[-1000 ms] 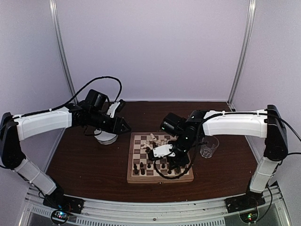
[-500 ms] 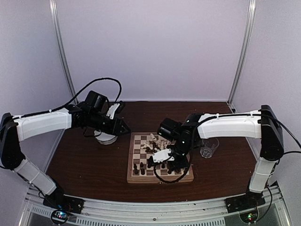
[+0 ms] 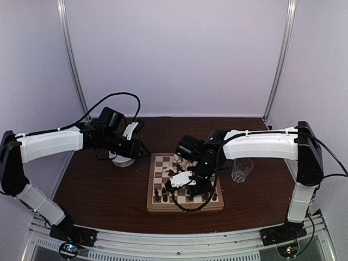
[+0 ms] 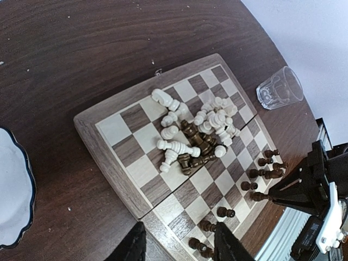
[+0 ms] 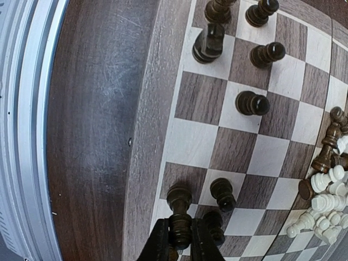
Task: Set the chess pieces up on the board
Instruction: Move the queen to d8.
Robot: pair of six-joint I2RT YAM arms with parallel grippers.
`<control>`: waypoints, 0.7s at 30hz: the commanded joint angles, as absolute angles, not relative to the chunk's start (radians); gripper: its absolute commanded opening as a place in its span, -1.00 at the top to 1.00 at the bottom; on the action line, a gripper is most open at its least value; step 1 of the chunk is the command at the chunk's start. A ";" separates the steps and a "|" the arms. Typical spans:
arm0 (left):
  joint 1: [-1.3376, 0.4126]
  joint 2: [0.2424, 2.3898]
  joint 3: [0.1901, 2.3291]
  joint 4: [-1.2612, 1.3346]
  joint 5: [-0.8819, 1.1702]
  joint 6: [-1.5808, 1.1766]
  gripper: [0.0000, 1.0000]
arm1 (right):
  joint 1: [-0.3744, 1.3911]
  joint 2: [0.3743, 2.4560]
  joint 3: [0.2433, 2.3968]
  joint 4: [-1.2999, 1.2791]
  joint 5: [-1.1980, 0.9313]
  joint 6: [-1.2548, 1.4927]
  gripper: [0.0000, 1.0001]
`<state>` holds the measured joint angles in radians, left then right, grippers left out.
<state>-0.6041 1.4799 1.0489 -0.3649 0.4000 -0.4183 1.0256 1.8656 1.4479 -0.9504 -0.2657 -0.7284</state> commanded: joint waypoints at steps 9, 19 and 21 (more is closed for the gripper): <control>-0.608 1.445 1.025 -0.311 0.412 -0.428 0.14 | 1.048 1.923 1.498 -0.986 -0.228 -0.717 0.86; -0.609 1.450 1.025 -0.300 0.417 -0.436 0.14 | 1.049 1.880 1.505 -0.998 -0.216 -0.705 0.48; -0.609 1.453 1.028 -0.299 0.420 -0.436 0.14 | 1.050 1.858 1.520 -1.022 -0.230 -0.701 0.46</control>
<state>-0.6041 1.4693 1.0359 -0.3408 0.4042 -0.4286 1.0431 1.9060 1.4818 -0.9775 -0.2340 -0.7109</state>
